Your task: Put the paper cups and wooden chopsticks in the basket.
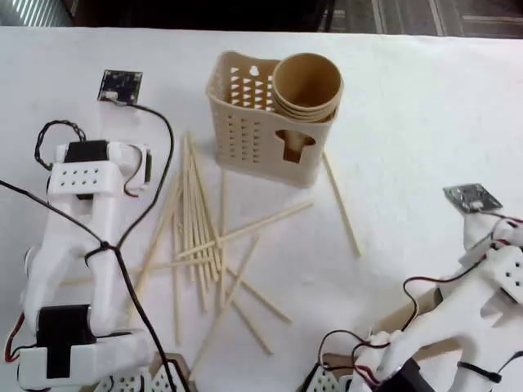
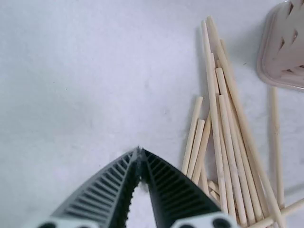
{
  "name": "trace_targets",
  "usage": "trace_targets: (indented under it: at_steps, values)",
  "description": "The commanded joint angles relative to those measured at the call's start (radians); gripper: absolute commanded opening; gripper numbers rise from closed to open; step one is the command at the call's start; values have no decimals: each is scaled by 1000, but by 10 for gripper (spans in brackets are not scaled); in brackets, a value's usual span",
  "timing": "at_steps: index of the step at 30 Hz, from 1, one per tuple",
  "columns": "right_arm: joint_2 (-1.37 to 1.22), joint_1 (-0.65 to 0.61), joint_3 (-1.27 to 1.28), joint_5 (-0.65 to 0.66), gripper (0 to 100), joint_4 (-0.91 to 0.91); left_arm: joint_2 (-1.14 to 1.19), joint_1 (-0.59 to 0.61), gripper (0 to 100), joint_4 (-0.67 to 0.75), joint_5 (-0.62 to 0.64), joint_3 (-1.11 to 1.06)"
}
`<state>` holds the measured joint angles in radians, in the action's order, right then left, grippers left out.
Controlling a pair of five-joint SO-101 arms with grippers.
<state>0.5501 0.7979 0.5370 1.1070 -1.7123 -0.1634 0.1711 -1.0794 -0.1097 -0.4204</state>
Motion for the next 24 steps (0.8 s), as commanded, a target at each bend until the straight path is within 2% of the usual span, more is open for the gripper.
trace_targets:
  at_steps: [1, 10, 16, 24]
  values:
    - [21, -62, -110, 2, 19, -5, -33, 8, 24, 17, 0, 6]
    - [21, -226, -304, -8, 19, -5, -33, 8, 24, 18, 0, -2]
    - [21, -412, -559, -146, 19, -5, -39, 8, 25, 95, 0, -60]
    - [10, -697, -862, -339, 19, 77, -39, 31, 25, 97, 2, -61]
